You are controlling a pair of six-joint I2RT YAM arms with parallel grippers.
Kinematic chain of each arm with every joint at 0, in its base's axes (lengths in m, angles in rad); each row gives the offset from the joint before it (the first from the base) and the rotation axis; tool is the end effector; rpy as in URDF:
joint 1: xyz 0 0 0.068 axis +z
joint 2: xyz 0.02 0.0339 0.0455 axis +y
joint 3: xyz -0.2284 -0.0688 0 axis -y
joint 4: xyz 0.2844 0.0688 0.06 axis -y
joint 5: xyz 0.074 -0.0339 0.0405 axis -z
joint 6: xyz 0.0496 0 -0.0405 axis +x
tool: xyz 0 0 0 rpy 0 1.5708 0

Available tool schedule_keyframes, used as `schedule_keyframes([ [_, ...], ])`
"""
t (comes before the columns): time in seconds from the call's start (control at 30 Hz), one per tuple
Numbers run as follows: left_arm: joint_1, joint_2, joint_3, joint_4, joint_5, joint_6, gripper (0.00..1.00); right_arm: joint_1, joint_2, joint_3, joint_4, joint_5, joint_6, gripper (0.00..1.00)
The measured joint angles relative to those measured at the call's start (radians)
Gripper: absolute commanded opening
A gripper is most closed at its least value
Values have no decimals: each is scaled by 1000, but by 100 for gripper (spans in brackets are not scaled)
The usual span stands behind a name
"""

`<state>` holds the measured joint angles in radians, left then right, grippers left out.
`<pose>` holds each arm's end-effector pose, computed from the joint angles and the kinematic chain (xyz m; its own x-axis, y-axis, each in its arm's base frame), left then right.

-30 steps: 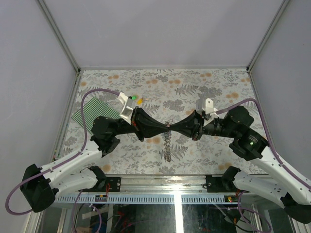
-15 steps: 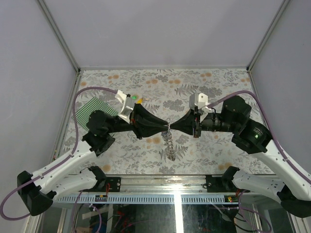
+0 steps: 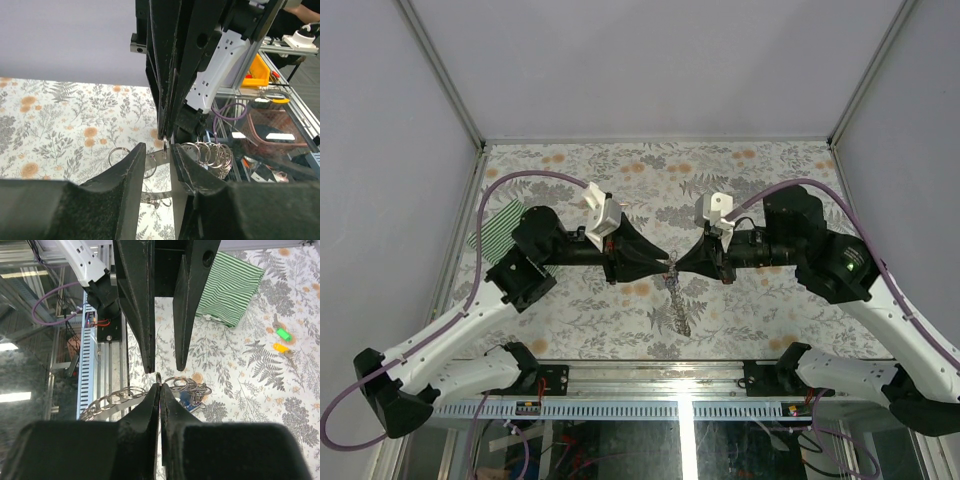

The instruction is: Put the keys on the keyring

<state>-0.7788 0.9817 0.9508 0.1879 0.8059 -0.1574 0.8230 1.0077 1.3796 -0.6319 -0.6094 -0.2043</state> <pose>0.1786 -0.2265 0.3715 -0.0458 -0.1073 -0.9932 0.9987 -0.0248 -0.0434 0.1506 0.2041 0.4364 0.0271 -0.2154 -0.9761 -0.9925 0.1107 -0.0520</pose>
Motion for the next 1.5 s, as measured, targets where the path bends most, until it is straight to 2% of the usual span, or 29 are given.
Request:
schedule_keyframes([
  [0.27,0,20,20,-80,37,32,28,0,32,24,-71,7,-31,0],
  [0.8,0,53,34,-114,49,43,25,0,53,31,-92,14,-36,0],
  [1.23,0,61,35,-139,61,63,1,0,56,31,-89,14,-35,0],
  [1.43,0,61,35,-139,63,65,0,0,56,31,-85,14,-31,0],
  [1.5,0,60,36,-138,62,64,0,0,56,31,-81,14,-27,9],
])
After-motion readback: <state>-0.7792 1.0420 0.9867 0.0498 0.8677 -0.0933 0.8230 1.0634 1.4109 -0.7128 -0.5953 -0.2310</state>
